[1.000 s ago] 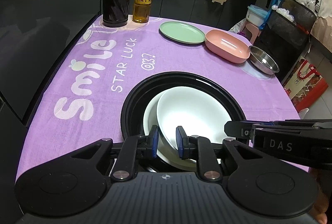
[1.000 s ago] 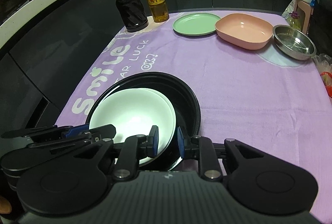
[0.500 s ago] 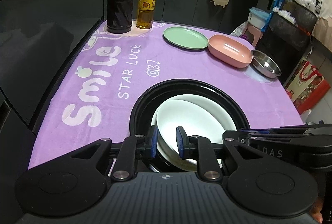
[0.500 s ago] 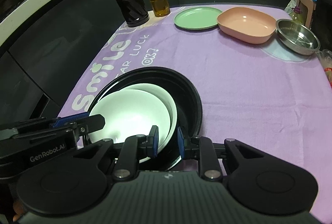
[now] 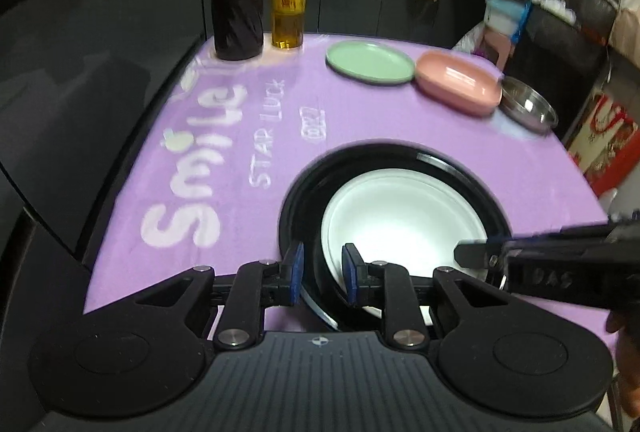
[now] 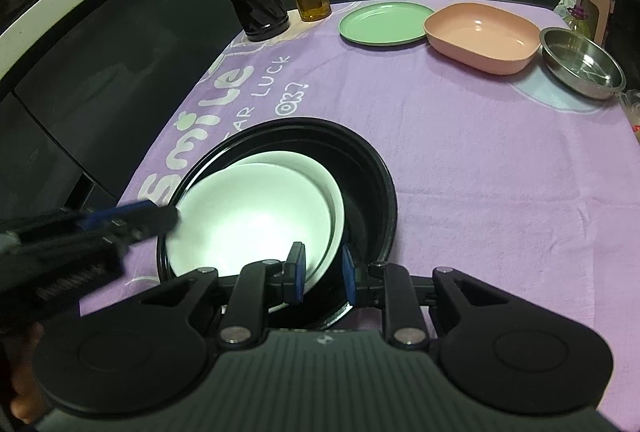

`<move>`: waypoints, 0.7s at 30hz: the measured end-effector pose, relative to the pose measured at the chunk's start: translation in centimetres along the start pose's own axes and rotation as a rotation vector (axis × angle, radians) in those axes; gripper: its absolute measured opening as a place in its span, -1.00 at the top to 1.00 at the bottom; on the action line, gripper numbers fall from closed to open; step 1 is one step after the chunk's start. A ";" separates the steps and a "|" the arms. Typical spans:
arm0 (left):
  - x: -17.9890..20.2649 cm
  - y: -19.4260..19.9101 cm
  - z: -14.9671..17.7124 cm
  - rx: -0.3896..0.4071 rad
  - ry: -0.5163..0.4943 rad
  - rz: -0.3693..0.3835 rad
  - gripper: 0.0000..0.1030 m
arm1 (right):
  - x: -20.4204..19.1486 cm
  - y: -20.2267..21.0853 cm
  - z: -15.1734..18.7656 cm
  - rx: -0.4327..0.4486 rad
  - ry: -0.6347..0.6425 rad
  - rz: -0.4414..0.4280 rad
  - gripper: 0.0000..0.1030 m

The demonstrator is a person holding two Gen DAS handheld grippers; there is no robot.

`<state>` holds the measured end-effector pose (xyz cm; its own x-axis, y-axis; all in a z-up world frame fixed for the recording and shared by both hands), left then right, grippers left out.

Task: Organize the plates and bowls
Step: 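Lower the small white bowl into the stack and open the left tool, then withdraw the left tool up from the stacked bowls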

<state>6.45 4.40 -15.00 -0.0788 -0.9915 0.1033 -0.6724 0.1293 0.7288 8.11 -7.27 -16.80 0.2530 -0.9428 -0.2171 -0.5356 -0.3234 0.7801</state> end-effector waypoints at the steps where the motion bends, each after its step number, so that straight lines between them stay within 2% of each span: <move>1: 0.0 0.0 0.1 -0.004 -0.001 0.001 0.63 | 0.0 0.1 0.0 0.003 0.000 -0.002 0.59; 19: -0.3 0.7 -2.2 0.052 0.047 0.025 0.62 | 1.4 1.5 -1.5 0.065 -0.035 0.013 0.54; 21: -0.3 0.6 -2.6 0.057 0.058 0.026 0.61 | 1.7 1.7 -1.8 0.077 -0.040 0.013 0.47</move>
<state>7.98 4.84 -12.82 -0.0554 -0.9852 0.1621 -0.7119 0.1528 0.6855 9.12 -9.30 -14.83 0.2143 -0.9489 -0.2316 -0.5991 -0.3149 0.7362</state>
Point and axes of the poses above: each gripper's, at about its wrist camera, not at the fingertips, and y roughly against the way its jaws point, x to its right, z to its underside, the point moved 6 cm from there along -y, roughly the way its jaws point, and after that the axes turned 3 degrees about y, right-handed, at the moved point
